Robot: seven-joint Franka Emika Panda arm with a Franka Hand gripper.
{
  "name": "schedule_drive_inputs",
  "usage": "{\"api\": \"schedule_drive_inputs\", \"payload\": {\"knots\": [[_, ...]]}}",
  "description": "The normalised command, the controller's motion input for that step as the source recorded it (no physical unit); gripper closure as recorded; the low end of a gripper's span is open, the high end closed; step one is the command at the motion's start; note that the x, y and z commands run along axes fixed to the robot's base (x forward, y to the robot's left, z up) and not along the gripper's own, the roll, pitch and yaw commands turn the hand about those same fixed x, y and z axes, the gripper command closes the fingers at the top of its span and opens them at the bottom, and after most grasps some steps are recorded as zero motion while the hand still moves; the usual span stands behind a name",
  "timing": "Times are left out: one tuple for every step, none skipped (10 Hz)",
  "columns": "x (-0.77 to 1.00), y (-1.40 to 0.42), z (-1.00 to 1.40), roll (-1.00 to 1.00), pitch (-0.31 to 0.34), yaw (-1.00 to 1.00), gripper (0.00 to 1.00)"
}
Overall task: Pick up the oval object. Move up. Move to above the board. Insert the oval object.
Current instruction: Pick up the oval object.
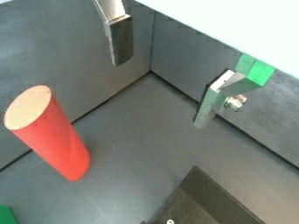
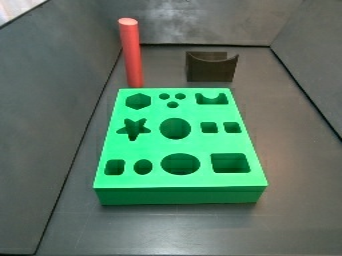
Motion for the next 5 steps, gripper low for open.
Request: {"api": "schedule_drive_inputs", "payload": {"knots": [[-0.55,-0.13,-0.2,0.11,-0.119,-0.09,0.0],[-0.59,-0.21,-0.42,0.12,-0.16,0.0,0.0],[-0.57,-0.31,-0.54,0.13,-0.193,0.0,0.0],[-0.61,-0.05,-0.26,0.09,-0.117,0.0,0.0],[-0.65,0.0,0.0,0.02,-0.084,0.0,0.0]]}}
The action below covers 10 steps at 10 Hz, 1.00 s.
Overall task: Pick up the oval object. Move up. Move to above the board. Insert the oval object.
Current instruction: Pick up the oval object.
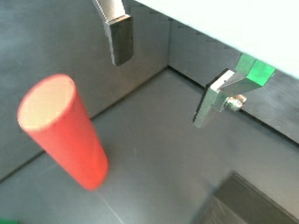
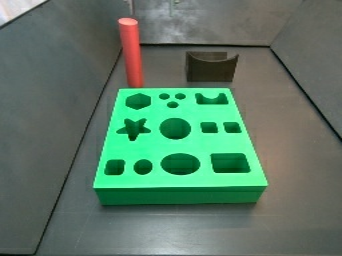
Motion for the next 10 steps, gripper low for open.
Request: {"api": "schedule_drive_inputs", "payload": {"knots": [[-0.46,0.0,0.07,0.05,-0.041,-0.04,0.0],[-0.47,0.0,0.01,0.01,-0.079,-0.13,0.0],[-0.38,-0.11,-0.01,0.0,-0.097,0.0,0.0],[-0.27,-0.16,-0.12,0.05,-0.091,0.03,0.0],[-0.18,-0.16,-0.23,0.29,-0.024,0.15,0.0],[-0.16,-0.28,-0.22,0.28,-0.044,0.29,0.0],[-0.13,-0.35,-0.21,0.08,-0.104,0.34,0.0],[-0.03,-0.25,-0.22,0.17,-0.05,0.39,0.0],[-0.08,-0.26,-0.23,0.11,-0.05,0.39,0.0],[0.0,-0.31,-0.16,0.0,-0.074,0.63,0.0]]}}
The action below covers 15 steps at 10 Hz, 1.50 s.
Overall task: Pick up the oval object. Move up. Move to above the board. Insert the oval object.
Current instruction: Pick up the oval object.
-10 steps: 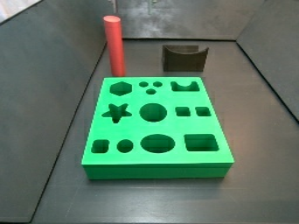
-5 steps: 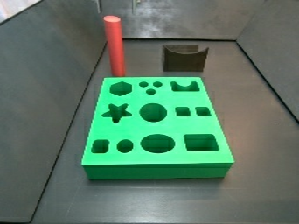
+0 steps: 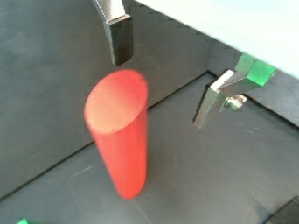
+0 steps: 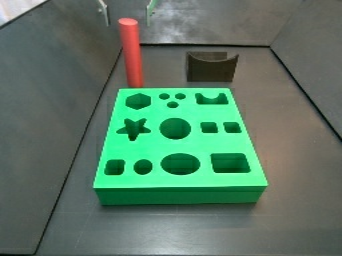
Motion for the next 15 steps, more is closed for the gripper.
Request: {"api": "schedule_drive_inputs", "payload": {"knots": [[0.0,-0.31,-0.2,0.0,-0.077,0.6,0.0],[0.03,-0.35,-0.2,0.0,-0.06,0.65,0.0],[0.03,-0.37,-0.11,-0.06,-0.086,0.59,0.0],[0.11,-0.37,-0.13,-0.08,-0.086,0.55,0.0],[0.22,-0.35,-0.16,-0.08,-0.067,0.58,0.0],[0.18,-0.07,-0.12,-0.01,0.0,0.4,0.0],[0.0,0.0,-0.06,0.0,0.0,0.05,0.0],[0.0,0.0,-0.01,0.01,0.0,0.0,0.0],[0.0,0.01,-0.5,-0.04,-0.211,0.0,0.0],[0.0,0.0,0.0,0.0,0.0,0.0,0.0],[0.0,0.0,0.0,0.0,0.0,0.0,1.0],[0.0,0.0,0.0,0.0,0.0,0.0,1.0],[0.0,0.0,0.0,0.0,0.0,0.0,1.0],[0.0,0.0,0.0,0.0,0.0,0.0,1.0],[0.0,0.0,0.0,0.0,0.0,0.0,1.0]]}}
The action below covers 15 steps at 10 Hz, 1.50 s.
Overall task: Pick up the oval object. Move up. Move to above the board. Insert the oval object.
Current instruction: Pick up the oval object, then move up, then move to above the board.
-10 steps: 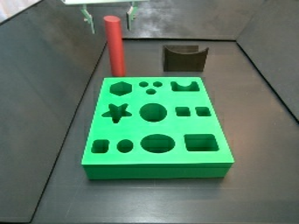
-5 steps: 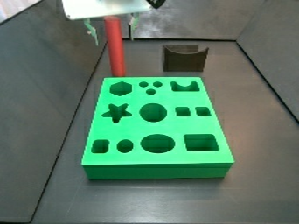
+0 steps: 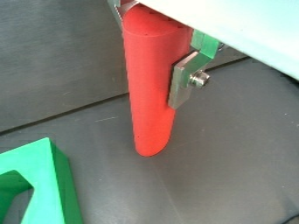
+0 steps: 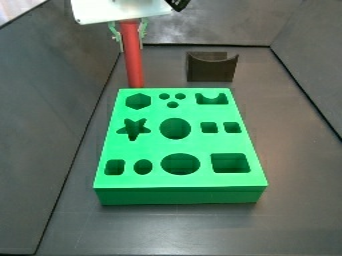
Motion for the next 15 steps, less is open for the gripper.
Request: {"api": "schedule_drive_inputs", "payload": {"knots": [[0.0,0.0,0.0,0.0,0.0,0.0,1.0],[0.0,0.0,0.0,0.0,0.0,0.0,1.0],[0.0,0.0,0.0,0.0,0.0,0.0,1.0],[0.0,0.0,0.0,0.0,0.0,0.0,1.0],[0.0,0.0,0.0,0.0,0.0,0.0,1.0],[0.0,0.0,0.0,0.0,0.0,0.0,1.0],[0.0,0.0,0.83,0.0,0.0,0.0,1.0],[-0.05,0.0,0.8,0.0,0.042,0.01,1.0],[-0.07,-0.02,0.73,-0.02,0.066,0.01,1.0],[-0.05,-0.02,0.6,-0.05,0.062,0.02,1.0],[-0.04,-0.02,0.53,-0.07,0.055,0.02,1.0],[-0.02,-0.01,0.34,-0.11,0.047,0.01,1.0],[-0.02,-0.01,0.27,-0.12,0.048,0.01,1.0],[0.02,0.06,1.0,0.19,0.29,-0.03,1.0],[0.03,0.06,1.0,0.18,0.286,-0.03,1.0]]}}
